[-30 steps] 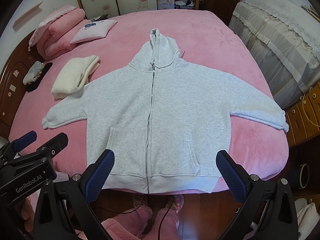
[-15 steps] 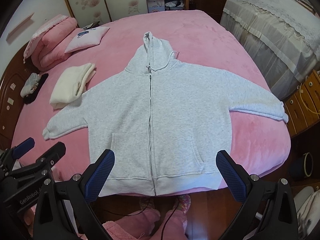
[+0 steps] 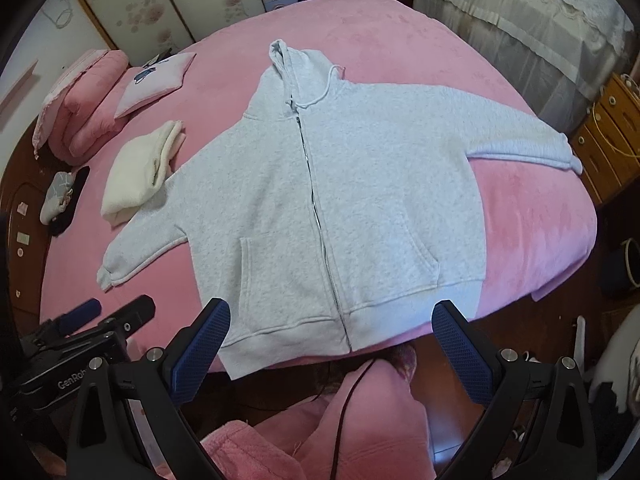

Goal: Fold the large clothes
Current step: 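Move both grippers forward toward the hoodie's hood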

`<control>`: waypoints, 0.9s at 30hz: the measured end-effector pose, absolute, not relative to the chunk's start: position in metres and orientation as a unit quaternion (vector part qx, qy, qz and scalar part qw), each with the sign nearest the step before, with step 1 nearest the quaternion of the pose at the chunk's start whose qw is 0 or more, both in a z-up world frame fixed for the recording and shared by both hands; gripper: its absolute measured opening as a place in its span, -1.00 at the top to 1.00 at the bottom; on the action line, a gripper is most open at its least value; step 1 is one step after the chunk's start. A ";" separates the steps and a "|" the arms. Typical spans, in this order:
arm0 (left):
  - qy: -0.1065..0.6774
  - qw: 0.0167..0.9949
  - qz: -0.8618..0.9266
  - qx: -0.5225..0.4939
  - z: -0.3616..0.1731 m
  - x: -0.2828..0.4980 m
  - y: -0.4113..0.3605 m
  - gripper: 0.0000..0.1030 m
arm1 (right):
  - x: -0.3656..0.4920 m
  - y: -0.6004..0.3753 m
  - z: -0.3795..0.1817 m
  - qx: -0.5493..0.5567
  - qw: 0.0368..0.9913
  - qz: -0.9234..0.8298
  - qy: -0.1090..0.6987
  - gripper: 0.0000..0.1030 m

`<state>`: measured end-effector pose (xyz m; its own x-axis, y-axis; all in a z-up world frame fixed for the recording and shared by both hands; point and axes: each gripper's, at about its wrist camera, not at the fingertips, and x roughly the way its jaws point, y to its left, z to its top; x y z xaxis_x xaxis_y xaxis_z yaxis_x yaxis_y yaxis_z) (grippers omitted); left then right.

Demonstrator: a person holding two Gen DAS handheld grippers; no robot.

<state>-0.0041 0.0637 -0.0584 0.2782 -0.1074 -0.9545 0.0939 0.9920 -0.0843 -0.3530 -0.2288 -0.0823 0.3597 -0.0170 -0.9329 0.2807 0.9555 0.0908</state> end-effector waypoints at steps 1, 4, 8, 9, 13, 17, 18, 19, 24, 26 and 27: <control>0.603 0.795 -0.064 -0.013 -0.063 -0.005 0.067 -0.80 | -0.357 -0.228 -0.084 0.118 0.816 -0.097 0.557 -0.99; 0.617 0.784 -0.057 -0.037 -0.075 -0.007 0.076 -0.80 | -0.366 -0.231 -0.088 0.126 0.815 -0.113 0.554 -0.99; 0.630 0.774 -0.036 -0.055 -0.083 -0.005 0.088 -0.80 | -0.359 -0.252 -0.093 0.142 0.809 -0.126 0.557 -0.99; 0.633 0.771 -0.032 -0.060 -0.085 -0.003 0.090 -0.80 | -0.356 -0.259 -0.093 0.149 0.806 -0.131 0.558 -0.99; 0.658 0.748 -0.014 -0.079 -0.094 0.018 0.096 -0.80 | -0.332 -0.292 -0.100 0.179 0.795 -0.132 0.565 -0.99; 0.675 0.732 0.009 -0.096 -0.097 0.053 0.095 -0.80 | -0.293 -0.316 -0.115 0.185 0.784 -0.125 0.580 -0.99; 0.681 0.725 0.020 -0.100 -0.098 0.066 0.094 -0.80 | -0.279 -0.323 -0.119 0.189 0.780 -0.120 0.585 -0.99; 0.686 0.719 0.025 -0.106 -0.100 0.078 0.092 -0.80 | -0.261 -0.331 -0.124 0.195 0.775 -0.114 0.591 -0.99; 0.707 0.692 0.030 -0.141 -0.115 0.172 0.076 -0.80 | -0.168 -0.375 -0.139 0.209 0.772 -0.073 0.595 -0.99; 0.701 0.698 0.024 -0.144 -0.115 0.213 0.067 -0.80 | -0.119 -0.399 -0.146 0.209 0.773 -0.052 0.597 -0.99; 0.697 0.702 0.016 -0.144 -0.115 0.236 0.062 -0.80 | -0.094 -0.410 -0.149 0.212 0.773 -0.039 0.597 -0.99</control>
<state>0.2363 0.0622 -0.1153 0.0283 -0.1774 -0.9837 -0.2234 0.9581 -0.1792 -0.0941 -0.4096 -0.1490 0.2843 0.1937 -0.9390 0.3132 0.9069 0.2819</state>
